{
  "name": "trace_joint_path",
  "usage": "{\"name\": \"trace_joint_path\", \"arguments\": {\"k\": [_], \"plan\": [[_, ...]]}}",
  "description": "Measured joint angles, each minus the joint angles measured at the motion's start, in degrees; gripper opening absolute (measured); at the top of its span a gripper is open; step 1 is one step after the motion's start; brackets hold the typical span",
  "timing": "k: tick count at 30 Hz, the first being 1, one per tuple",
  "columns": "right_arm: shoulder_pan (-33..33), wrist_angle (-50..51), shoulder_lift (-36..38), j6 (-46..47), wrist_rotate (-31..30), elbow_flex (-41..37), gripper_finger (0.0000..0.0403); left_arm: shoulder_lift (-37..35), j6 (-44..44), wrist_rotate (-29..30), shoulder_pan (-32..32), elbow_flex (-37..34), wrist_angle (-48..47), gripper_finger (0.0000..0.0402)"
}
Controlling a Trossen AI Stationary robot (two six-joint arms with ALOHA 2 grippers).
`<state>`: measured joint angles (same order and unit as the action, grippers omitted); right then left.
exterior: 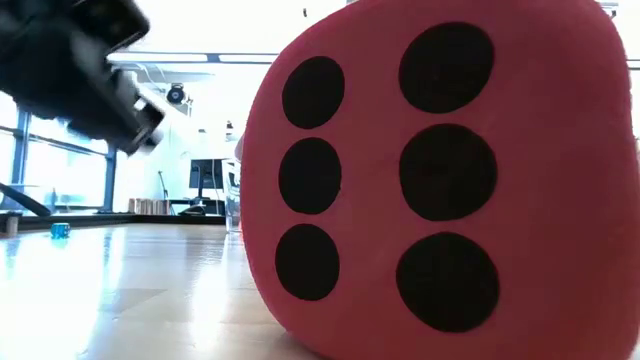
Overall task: Pick & Place Dice
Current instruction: Put the dark blue dice into the transparent bin
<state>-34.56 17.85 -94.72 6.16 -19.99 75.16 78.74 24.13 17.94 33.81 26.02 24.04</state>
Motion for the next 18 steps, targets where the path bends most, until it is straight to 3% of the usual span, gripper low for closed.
{"name": "trace_joint_path", "arguments": {"k": [6,10,14,18], "plan": [[-0.05,9.48,0.0,7.44,-10.0,0.0,0.0228,-5.29,-4.41,3.33,-5.39,3.23,0.4,0.0043],[-0.05,14.15,0.0,9.08,-15.5,0.0,0.0228,-6.24,-5.97,1.65,-12.53,7.08,-0.87,0.0043],[0.32,17.1,0.0,8.65,-20.44,0.02,0.0228,-5.68,-4.12,-3.89,-20.92,14.95,-12.18,0.0043],[1.33,18.66,0.02,8.93,-22.29,0.02,0.0228,-4.27,-8.5,-4.53,-27.6,23.51,-23.56,0.0043]]}}
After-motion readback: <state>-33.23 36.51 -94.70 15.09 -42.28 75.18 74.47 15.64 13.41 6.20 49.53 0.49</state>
